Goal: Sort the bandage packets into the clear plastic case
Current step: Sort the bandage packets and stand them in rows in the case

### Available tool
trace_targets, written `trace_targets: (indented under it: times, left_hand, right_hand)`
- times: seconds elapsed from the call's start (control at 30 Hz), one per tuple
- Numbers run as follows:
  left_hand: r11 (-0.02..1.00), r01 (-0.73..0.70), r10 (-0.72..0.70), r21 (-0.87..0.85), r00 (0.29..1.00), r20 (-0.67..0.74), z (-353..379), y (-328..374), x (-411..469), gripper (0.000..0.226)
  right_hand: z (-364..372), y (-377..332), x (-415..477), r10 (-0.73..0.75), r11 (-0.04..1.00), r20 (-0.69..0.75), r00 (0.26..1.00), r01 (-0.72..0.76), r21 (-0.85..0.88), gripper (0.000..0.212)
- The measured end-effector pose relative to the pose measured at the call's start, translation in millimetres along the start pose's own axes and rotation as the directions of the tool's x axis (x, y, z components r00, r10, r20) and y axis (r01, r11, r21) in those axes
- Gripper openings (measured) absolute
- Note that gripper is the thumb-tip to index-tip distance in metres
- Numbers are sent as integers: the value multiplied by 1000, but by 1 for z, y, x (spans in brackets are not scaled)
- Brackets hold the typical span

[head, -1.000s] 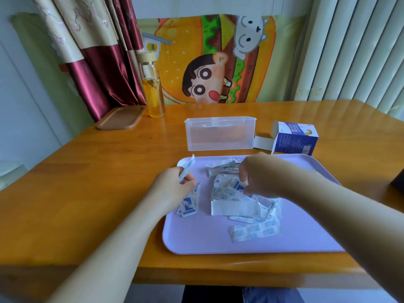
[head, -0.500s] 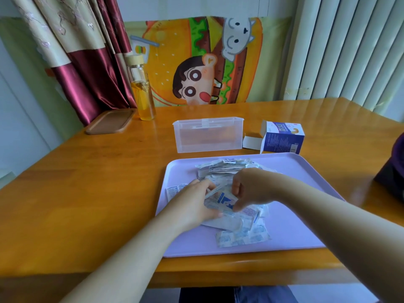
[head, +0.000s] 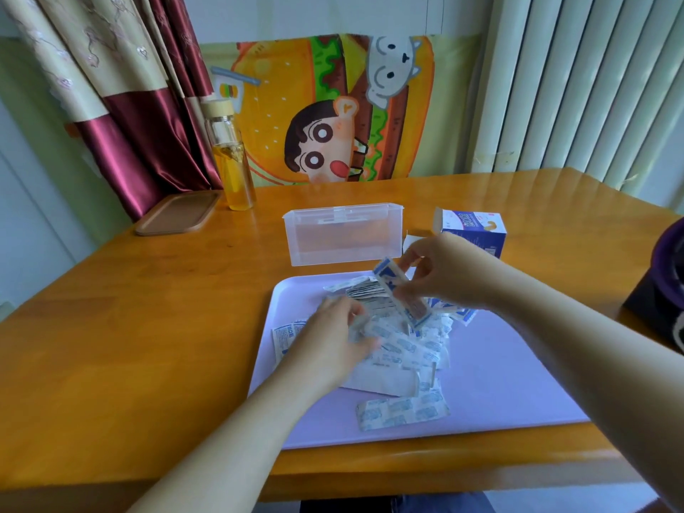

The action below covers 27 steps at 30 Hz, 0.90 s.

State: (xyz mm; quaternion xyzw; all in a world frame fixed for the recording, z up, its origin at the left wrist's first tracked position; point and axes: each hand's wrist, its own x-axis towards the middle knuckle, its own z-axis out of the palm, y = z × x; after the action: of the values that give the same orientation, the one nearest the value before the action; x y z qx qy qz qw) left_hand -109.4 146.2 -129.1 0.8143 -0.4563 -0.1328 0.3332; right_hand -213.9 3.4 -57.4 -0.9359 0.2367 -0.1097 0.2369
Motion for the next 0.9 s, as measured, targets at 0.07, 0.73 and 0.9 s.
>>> trace_targets:
  times: [0.07,0.73,0.9]
  left_hand:
    - [955,44,-64,-293,996,-59,-12,0,3,18]
    - [980,186,-169,66,964,-207,-53,-47,-1,32]
    - [986,124,-141,-115,979,-147,-53,-26,-9,8]
  right_hand:
    - [1,-4,1,-1,989,25,1000,-2,149,24]
    - [53,-29,-11,-14,937,527,850,195,-290,31]
    - [36,-15,-7,-12,953,482,876,157,-261,18]
